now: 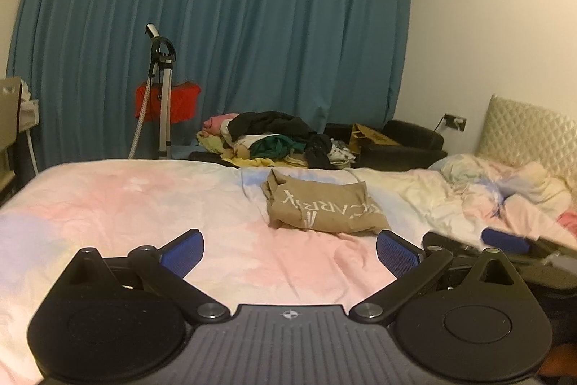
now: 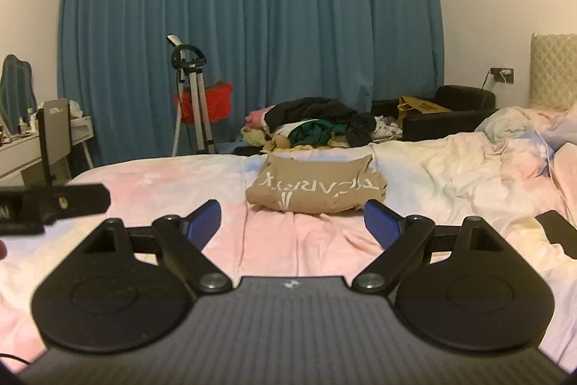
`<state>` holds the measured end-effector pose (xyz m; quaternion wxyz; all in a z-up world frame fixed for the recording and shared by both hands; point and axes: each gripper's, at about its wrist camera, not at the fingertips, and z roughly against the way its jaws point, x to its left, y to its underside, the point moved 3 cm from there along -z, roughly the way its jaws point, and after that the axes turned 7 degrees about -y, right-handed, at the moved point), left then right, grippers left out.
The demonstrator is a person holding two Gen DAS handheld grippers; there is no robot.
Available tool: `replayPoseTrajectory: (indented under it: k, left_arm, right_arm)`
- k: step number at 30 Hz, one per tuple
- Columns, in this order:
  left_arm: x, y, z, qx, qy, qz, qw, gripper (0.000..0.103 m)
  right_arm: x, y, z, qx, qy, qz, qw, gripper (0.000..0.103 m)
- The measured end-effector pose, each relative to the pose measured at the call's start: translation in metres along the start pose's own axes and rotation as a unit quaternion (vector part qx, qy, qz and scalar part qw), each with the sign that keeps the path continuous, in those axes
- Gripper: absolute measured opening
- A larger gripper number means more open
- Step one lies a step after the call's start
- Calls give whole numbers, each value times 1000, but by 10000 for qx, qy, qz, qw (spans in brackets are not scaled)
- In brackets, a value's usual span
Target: Fold clothes
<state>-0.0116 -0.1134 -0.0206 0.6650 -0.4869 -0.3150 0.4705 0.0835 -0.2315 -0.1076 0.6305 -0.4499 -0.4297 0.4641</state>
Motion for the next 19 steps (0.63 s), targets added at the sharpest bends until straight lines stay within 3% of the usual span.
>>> replayPoseTrajectory:
  k: [19]
  left_arm:
    - [6, 5, -2, 42, -221, -135, 9997, 103]
  right_arm:
    - [-9, 5, -1, 105, 251, -225, 9994, 88]
